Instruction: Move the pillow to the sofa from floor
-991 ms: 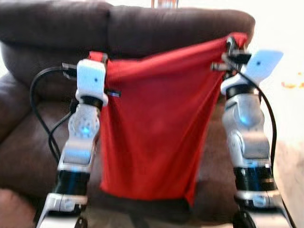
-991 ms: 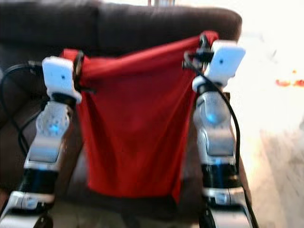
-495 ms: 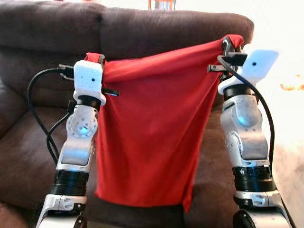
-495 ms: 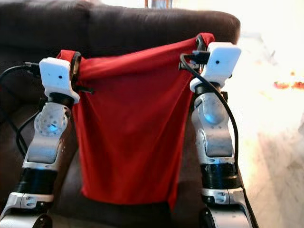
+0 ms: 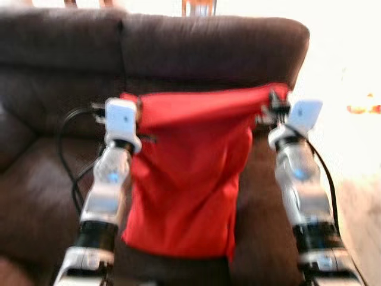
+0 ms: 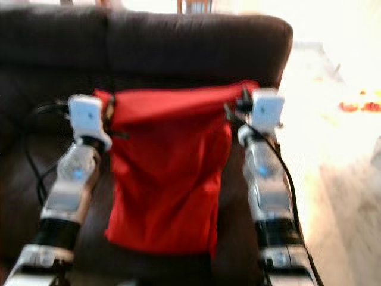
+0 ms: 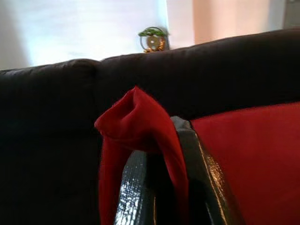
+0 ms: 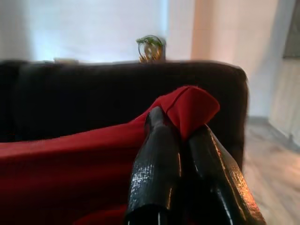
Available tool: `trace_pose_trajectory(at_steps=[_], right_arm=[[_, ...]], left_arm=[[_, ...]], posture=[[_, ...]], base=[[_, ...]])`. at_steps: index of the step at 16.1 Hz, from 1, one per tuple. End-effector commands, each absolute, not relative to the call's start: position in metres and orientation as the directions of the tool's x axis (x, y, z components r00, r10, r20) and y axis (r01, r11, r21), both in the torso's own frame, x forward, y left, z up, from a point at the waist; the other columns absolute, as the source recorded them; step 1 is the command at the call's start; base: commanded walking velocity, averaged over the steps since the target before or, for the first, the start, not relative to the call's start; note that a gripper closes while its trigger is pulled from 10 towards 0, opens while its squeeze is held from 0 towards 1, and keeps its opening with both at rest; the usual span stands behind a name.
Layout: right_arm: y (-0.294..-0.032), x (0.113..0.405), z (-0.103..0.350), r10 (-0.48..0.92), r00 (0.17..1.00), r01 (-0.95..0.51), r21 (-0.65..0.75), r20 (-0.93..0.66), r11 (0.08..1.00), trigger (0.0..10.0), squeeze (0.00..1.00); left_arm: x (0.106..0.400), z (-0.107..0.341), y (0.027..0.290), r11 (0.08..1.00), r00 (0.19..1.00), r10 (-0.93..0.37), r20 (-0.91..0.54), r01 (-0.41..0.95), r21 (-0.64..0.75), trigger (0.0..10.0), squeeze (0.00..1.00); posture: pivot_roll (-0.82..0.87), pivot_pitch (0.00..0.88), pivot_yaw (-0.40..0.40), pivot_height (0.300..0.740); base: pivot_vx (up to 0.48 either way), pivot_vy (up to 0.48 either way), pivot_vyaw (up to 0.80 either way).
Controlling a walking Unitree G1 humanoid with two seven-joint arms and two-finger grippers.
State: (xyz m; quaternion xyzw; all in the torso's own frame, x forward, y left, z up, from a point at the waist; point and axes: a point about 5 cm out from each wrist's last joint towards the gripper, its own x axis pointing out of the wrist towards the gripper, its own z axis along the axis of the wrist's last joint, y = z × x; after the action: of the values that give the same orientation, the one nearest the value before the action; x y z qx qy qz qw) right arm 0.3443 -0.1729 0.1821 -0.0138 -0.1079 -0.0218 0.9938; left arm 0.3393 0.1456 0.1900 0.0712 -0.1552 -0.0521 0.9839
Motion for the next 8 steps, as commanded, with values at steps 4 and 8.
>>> trace_pose_trajectory(at_steps=[4,8], right_arm=[[-0.187,0.342,0.170,-0.089,0.976,0.097,-0.030,0.198,0.995,10.0,0.00],[-0.191,0.339,0.153,-0.091,0.984,0.099,-0.044,0.152,0.994,10.0,0.00]], left_arm=[[0.341,0.159,0.154,0.983,0.980,-0.119,0.157,0.095,0.155,10.0,0.00],[0.342,0.140,0.153,0.971,0.986,-0.150,0.068,0.134,0.196,10.0,0.00]], posture=[[0.02,0.000,-0.030,0.740],[0.02,0.000,-0.031,0.740]], base=[[0.000,0.000,0.00],[0.000,0.000,0.00]])
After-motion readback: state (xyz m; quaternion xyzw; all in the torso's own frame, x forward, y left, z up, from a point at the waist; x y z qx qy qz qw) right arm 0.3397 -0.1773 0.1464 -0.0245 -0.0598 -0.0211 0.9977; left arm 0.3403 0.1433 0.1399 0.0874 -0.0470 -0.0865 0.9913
